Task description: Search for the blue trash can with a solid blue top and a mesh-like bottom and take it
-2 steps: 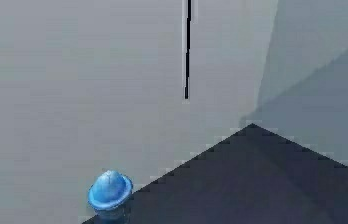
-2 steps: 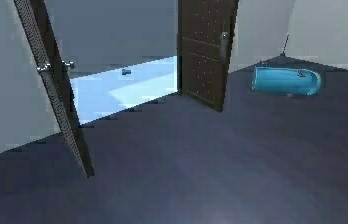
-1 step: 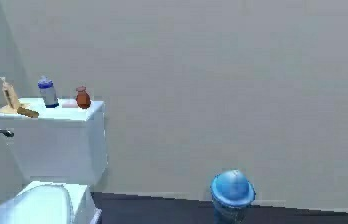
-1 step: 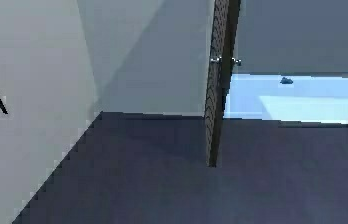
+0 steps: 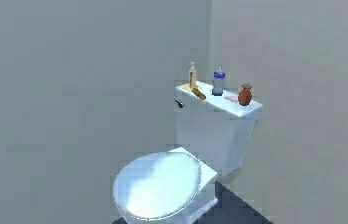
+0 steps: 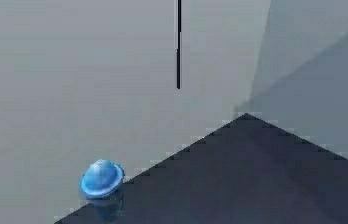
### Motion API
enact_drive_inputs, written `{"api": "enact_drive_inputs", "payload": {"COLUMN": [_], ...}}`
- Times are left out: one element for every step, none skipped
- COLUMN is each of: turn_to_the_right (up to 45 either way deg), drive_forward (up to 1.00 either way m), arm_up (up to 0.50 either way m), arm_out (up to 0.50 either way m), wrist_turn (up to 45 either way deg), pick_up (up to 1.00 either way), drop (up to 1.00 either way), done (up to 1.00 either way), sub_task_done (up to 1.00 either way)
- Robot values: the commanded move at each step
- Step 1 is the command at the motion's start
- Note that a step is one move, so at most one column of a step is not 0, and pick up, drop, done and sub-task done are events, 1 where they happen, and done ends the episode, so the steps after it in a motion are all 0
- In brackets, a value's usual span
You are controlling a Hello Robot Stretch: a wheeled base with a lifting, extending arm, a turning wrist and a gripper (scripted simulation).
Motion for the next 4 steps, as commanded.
{"api": "enact_drive_inputs", "payload": {"turn_to_the_right": [-21.0, 45.0, 27.0, 0.0], "drive_forward": [0.00, 0.00, 0.00, 0.50], "arm_up": [0.00, 0.00, 0.00, 0.00], "arm_out": [0.00, 0.00, 0.00, 0.00], "wrist_turn": [0.0, 0.0, 0.0, 0.0], "pick_up": [0.00, 0.00, 0.00, 0.00], "drop": [0.00, 0.00, 0.00, 0.00], "done": [0.00, 0.00, 0.00, 0.00], "sub_task_done": [0.00, 0.00, 0.00, 0.00]}}
